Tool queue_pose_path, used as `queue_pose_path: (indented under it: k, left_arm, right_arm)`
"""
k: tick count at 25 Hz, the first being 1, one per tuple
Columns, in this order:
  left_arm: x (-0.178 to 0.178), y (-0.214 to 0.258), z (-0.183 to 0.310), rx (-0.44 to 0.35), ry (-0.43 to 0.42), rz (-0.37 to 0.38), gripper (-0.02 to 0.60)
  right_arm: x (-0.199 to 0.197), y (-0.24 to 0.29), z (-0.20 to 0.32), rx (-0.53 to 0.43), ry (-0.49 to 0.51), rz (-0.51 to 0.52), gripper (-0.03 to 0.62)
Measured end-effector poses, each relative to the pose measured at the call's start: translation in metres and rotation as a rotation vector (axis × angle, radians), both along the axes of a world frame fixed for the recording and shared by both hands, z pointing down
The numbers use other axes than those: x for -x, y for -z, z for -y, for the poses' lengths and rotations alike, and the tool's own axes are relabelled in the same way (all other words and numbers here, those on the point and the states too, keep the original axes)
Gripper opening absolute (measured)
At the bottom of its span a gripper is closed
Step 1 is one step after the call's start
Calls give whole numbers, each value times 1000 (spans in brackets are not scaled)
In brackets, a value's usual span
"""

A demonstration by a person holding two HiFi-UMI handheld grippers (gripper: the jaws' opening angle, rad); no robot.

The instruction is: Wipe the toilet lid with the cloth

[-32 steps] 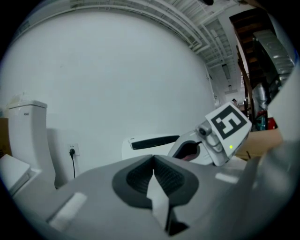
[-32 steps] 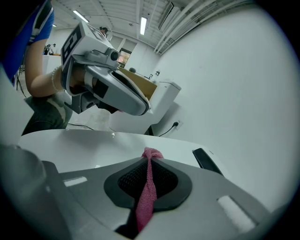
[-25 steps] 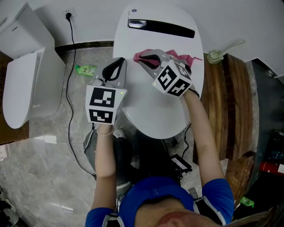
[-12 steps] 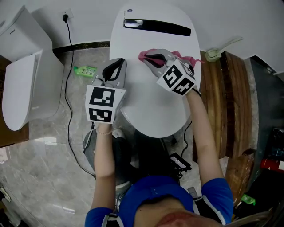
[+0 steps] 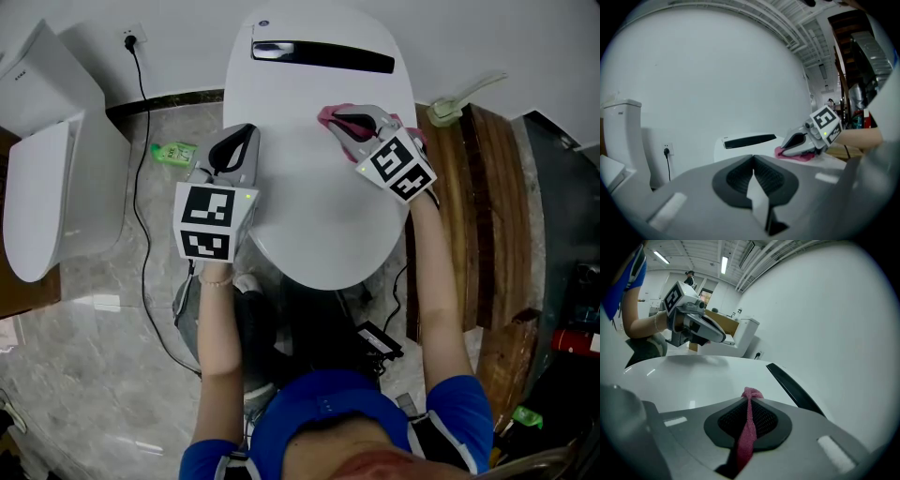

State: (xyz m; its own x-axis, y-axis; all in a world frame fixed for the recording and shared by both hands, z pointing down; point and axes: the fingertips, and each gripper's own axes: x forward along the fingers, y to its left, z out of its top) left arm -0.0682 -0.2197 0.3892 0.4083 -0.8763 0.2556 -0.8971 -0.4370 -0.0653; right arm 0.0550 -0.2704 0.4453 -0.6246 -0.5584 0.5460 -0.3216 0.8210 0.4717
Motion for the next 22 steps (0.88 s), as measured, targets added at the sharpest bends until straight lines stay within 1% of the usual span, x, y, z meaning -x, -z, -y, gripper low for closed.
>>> queue_pose_path:
  k: [14,22]
  left_arm:
    - [1,0,-1,-3,4,5,2]
    - [2,1,-1,-4,7,6,2]
  right_arm:
    - [-49,-1,9,9,-96,39,17]
    - [-64,-1,11,25,-120,67,17]
